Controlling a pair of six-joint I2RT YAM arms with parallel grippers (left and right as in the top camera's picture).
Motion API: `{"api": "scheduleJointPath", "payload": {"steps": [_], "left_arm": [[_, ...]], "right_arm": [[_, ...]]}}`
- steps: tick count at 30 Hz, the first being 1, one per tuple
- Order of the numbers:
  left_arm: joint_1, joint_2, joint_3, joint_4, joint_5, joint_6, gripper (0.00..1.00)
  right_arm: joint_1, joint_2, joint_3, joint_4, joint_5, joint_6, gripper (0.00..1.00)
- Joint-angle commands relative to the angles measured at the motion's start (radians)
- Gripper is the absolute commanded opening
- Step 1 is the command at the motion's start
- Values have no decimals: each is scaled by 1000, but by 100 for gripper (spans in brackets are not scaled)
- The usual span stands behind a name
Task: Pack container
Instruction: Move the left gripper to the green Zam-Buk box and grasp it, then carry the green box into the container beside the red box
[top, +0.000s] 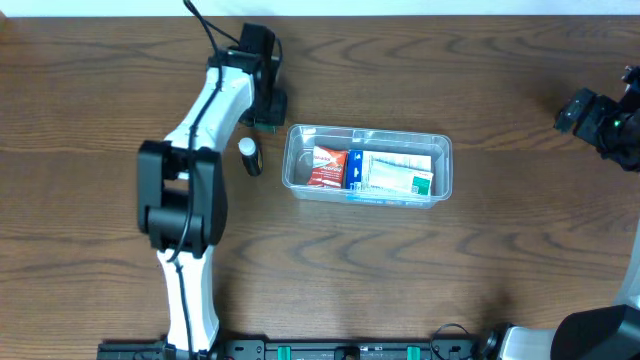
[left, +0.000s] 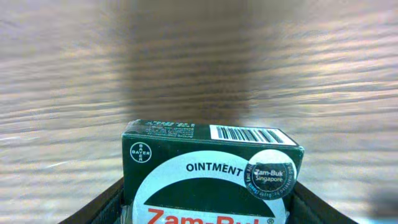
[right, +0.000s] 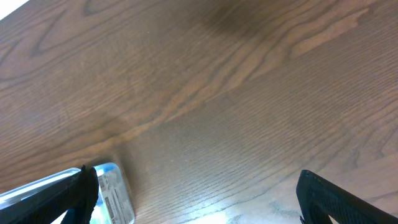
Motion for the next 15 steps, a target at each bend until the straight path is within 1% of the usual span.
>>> {"api": "scheduleJointPath", "payload": {"steps": [1, 6, 11, 15], "left_arm": [[4, -121, 37, -17, -3, -23, 62], [3, -222, 37, -67, -3, -90, 62], [-19, -306, 37, -192, 17, -176, 61], [-65, -333, 37, -286, 58, -204, 61]], "right_arm": [[-1, -5, 2, 0, 0, 10, 99], [-1, -5, 2, 0, 0, 10, 99], [-1, -5, 2, 0, 0, 10, 99], [-1, -5, 2, -1, 0, 10, 99]]}}
